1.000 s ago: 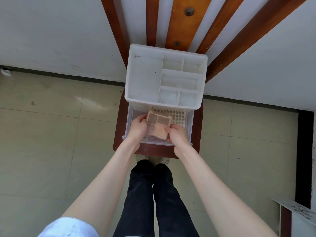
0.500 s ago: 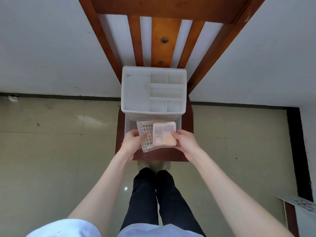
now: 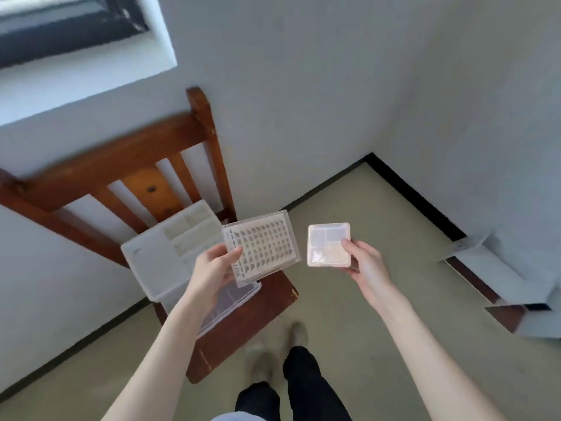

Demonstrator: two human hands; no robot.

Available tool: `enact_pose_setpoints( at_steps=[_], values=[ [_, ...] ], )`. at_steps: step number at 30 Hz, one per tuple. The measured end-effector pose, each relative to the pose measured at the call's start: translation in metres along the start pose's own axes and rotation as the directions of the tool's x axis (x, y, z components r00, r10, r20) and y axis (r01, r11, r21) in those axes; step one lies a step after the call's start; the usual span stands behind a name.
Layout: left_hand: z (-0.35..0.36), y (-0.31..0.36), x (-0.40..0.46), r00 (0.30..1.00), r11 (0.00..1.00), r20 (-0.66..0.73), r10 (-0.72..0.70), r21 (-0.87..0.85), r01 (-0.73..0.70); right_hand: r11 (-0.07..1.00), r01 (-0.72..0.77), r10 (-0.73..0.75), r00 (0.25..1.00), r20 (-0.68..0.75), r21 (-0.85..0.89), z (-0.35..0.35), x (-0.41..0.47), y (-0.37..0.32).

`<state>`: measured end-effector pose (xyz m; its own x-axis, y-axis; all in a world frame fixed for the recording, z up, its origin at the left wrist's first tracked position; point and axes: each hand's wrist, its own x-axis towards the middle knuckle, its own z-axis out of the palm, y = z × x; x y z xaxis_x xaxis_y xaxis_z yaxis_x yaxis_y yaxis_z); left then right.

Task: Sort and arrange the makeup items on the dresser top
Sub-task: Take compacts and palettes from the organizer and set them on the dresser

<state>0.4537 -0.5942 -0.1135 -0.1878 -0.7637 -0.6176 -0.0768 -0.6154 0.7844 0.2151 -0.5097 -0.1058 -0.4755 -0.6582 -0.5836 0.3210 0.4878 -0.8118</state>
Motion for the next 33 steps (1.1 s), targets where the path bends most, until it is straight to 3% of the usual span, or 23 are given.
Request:
enact_pose_setpoints(
  at_steps=[7,14,21,29,33],
  values=[
    [0.115,0.005,-0.033,0.946,0.994,0.323,-0.029,0.112,-0.008,0.917,0.121,0.022,0.936,-0.351,0.380,-0.121,-0.071,0.017],
    [0.288,-0.032,-0.094,0.799,0.949,0.587,-0.133,0.308,-0.069,0.753,0.299,0.156,0.785,-0.600,0.587,-0.279,-0.157,0.065],
    [0.466,-0.123,-0.198,0.616,0.886,0.744,-0.258,0.437,-0.157,0.625,0.507,0.252,0.589,-0.768,0.594,-0.439,-0.256,0.133],
    [0.611,-0.218,-0.334,0.331,0.784,0.848,-0.413,0.517,-0.344,0.509,0.685,0.420,0.331,-0.845,0.521,-0.553,-0.378,0.213],
    [0.676,-0.275,-0.392,0.267,0.723,0.820,-0.507,0.573,-0.385,0.427,0.763,0.537,0.217,-0.815,0.485,-0.594,-0.421,0.251]
  ],
)
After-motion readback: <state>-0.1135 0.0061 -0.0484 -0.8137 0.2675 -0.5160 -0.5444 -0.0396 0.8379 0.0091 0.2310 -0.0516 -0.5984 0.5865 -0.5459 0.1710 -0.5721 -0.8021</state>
